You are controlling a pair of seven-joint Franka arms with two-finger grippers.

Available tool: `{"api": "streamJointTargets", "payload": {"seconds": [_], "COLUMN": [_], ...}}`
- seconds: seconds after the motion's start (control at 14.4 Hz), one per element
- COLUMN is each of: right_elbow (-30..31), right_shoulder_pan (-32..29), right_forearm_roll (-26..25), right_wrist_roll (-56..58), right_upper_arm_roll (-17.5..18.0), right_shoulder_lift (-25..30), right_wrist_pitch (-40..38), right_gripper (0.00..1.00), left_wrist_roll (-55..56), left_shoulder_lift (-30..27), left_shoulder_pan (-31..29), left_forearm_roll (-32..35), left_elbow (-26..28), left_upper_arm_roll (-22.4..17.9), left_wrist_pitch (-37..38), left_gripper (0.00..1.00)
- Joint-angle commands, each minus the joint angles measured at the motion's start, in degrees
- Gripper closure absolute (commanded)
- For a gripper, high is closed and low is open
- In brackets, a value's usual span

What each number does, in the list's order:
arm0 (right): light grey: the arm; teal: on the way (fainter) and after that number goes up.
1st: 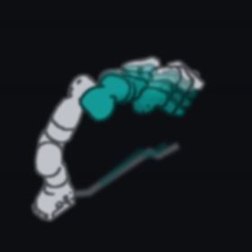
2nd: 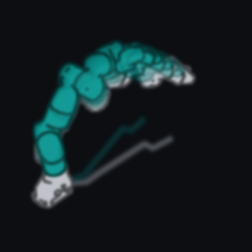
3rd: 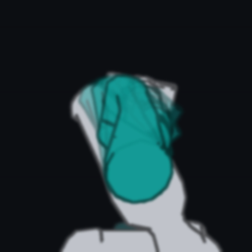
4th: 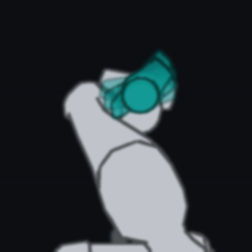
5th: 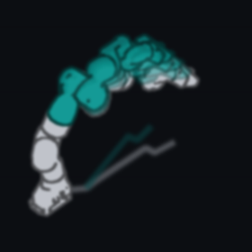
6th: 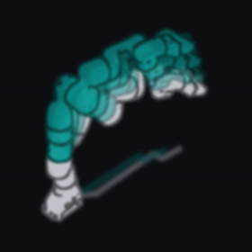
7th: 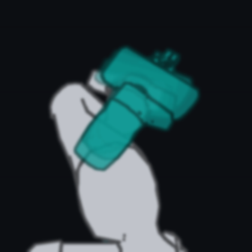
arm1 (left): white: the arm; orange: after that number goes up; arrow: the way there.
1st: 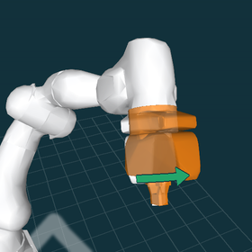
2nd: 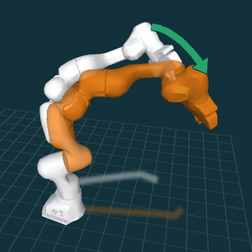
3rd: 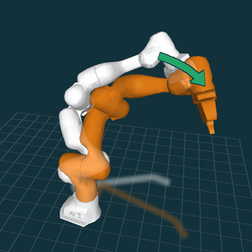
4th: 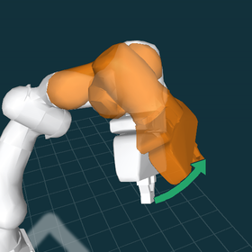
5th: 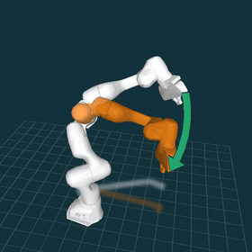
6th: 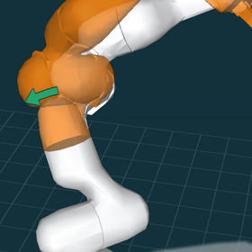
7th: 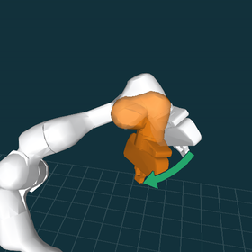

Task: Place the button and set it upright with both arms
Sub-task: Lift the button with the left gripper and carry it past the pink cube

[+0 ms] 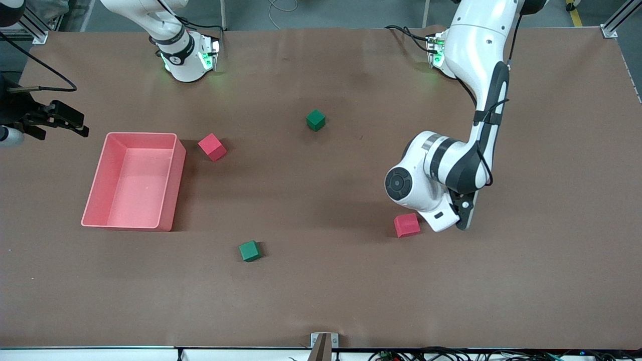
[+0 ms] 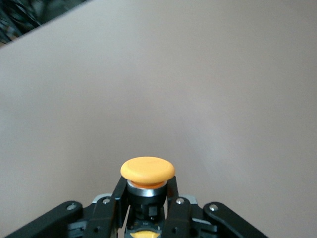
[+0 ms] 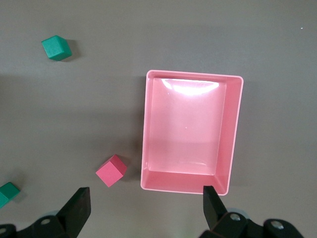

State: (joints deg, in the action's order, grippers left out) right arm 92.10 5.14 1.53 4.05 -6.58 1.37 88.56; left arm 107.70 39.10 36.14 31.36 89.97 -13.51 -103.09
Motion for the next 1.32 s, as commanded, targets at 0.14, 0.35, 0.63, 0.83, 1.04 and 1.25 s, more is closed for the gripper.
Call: {"api": "streamJointTargets", "payload": {"seconds": [0.14,0.35,0.63,0.83,1.04,1.25], "right_elbow": [1.76,1.76,1.76,1.76,1.76,1.76], "right_shoulder_pan": [0.48,0.75,0.75,0.75,0.66,0.75], "right_forearm_roll": [-0.56,-0.56,-0.56,-0.56,-0.56,-0.56], "right_wrist_roll": [0.34,0.34,0.34,0.34,0.34,0.43], "right_upper_arm_roll": [-0.1,-0.1,-0.18,-0.18,-0.18,-0.18], "right_shoulder_lift": [1.88,1.88,1.88,1.88,1.88,1.88], "right_wrist_pitch": [-0.14,-0.14,-0.14,-0.14,-0.14,-0.14], "right_gripper": [0.0,0.0,0.0,0.0,0.0,0.0], "left_wrist_roll": [14.0,21.12,33.68,41.43,43.99,48.28], "left_shoulder_lift": [-1.04,-1.04,1.24,3.17,4.22,5.99], "left_shoulder_pan": [-2.65,-5.37,-8.36,-9.6,-9.51,-10.3], "left_forearm_roll": [14.41,23.28,35.85,40.88,43.17,47.38], "left_elbow": [9.33,13.02,14.44,15.41,19.09,21.55], "left_upper_arm_roll": [0.15,0.15,0.15,0.15,0.15,0.15], "left_wrist_pitch": [-0.27,-1.85,-2.38,-1.77,-1.16,-0.36], "left_gripper": [1.0,1.0,1.0,1.0,1.0,1.0]}}
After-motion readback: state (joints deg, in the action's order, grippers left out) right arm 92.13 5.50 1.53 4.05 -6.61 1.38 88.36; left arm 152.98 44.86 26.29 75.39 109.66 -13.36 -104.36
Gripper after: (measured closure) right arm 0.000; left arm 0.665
